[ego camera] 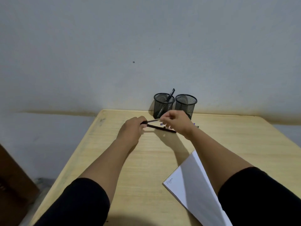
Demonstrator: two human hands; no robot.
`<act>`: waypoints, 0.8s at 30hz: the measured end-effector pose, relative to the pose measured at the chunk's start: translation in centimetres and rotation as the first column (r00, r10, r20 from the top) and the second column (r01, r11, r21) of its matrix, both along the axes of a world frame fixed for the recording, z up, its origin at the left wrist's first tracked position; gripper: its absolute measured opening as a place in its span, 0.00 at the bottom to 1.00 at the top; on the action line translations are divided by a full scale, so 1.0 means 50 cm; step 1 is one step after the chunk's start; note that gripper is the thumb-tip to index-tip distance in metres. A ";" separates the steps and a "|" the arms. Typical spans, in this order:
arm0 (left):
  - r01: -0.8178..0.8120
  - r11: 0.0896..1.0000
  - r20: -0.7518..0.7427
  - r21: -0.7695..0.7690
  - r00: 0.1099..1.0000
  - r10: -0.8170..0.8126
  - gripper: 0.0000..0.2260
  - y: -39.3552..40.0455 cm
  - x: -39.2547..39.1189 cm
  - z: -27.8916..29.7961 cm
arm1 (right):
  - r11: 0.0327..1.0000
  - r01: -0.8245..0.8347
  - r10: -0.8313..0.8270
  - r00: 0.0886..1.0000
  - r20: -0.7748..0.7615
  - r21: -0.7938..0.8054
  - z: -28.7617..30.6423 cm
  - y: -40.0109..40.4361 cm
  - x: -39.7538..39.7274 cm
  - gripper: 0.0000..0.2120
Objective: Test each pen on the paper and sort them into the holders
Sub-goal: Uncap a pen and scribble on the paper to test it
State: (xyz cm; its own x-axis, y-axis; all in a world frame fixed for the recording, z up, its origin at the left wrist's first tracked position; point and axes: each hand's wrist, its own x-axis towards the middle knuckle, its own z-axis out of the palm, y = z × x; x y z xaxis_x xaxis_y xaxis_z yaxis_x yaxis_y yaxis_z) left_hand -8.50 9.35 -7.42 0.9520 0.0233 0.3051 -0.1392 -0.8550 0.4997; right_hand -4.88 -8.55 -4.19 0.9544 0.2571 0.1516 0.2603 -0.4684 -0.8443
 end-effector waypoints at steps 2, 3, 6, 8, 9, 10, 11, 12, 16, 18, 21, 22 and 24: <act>0.008 0.984 0.024 -0.176 1.000 -0.004 0.07 -0.019 -0.025 0.024 | 0.946 0.028 0.007 0.994 -0.107 0.322 0.014 -0.003 -0.014 0.03; 0.017 0.969 0.024 -0.248 1.000 -0.011 0.07 -0.033 -0.037 0.036 | 0.897 0.041 0.037 0.985 -0.169 0.439 0.016 -0.002 -0.023 0.03; 0.059 0.957 0.017 -0.284 0.998 -0.057 0.09 -0.072 -0.059 0.057 | 0.815 0.021 0.159 0.953 -0.259 0.579 0.012 0.011 -0.062 0.04; 0.088 0.968 0.011 -0.237 0.996 -0.088 0.09 -0.086 -0.073 0.064 | 0.820 0.018 0.162 0.952 -0.262 0.573 0.008 0.013 -0.081 0.06; 0.099 0.969 0.005 -0.225 0.995 -0.100 0.09 -0.090 -0.077 0.063 | 0.823 0.031 0.147 0.953 -0.265 0.568 0.008 0.009 -0.088 0.07; 0.107 0.969 -0.005 -0.222 0.994 -0.111 0.08 -0.093 -0.083 0.061 | 0.823 0.048 0.131 0.954 -0.271 0.566 0.008 0.003 -0.094 0.08; 0.112 0.970 -0.015 -0.218 0.993 -0.118 0.08 -0.100 -0.091 0.061 | 0.817 0.065 0.122 0.952 -0.282 0.573 0.007 -0.003 -0.098 0.09; 0.112 0.970 -0.024 -0.215 0.993 -0.120 0.08 -0.108 -0.097 0.063 | 0.813 0.083 0.113 0.949 -0.295 0.576 0.008 -0.010 -0.102 0.10; 0.097 0.971 -0.019 -0.217 0.994 -0.104 0.10 -0.138 -0.107 0.076 | 0.781 0.191 0.034 0.938 -0.346 0.595 0.021 -0.035 -0.105 0.13; 0.023 0.967 -0.061 -0.252 0.997 -0.040 0.11 -0.107 -0.114 0.060 | 0.651 0.357 -0.080 0.910 -0.407 0.669 0.038 -0.104 -0.091 0.14; -0.122 0.971 -0.118 -0.205 0.988 0.099 0.09 -0.027 -0.147 0.024 | 0.601 0.422 -0.168 0.897 -0.409 0.678 0.055 -0.224 -0.087 0.15; -0.129 0.966 -0.130 -0.223 0.986 0.102 0.08 -0.016 -0.154 0.018 | 0.624 0.397 -0.140 0.904 -0.403 0.673 0.054 -0.238 -0.093 0.15; -0.042 0.973 -0.115 -0.228 0.993 0.016 0.08 -0.033 -0.151 0.012 | 0.654 0.337 -0.055 0.914 -0.402 0.677 0.040 -0.221 -0.100 0.14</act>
State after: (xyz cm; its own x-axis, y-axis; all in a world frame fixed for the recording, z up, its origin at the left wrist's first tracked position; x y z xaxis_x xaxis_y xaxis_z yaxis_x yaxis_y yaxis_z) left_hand -16.05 7.71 -6.81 0.9777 0.1083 0.1798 -0.0481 -0.7182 0.6941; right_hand -9.86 -19.60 -2.19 0.9932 0.0009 -0.1160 -0.1104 0.3161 -0.9423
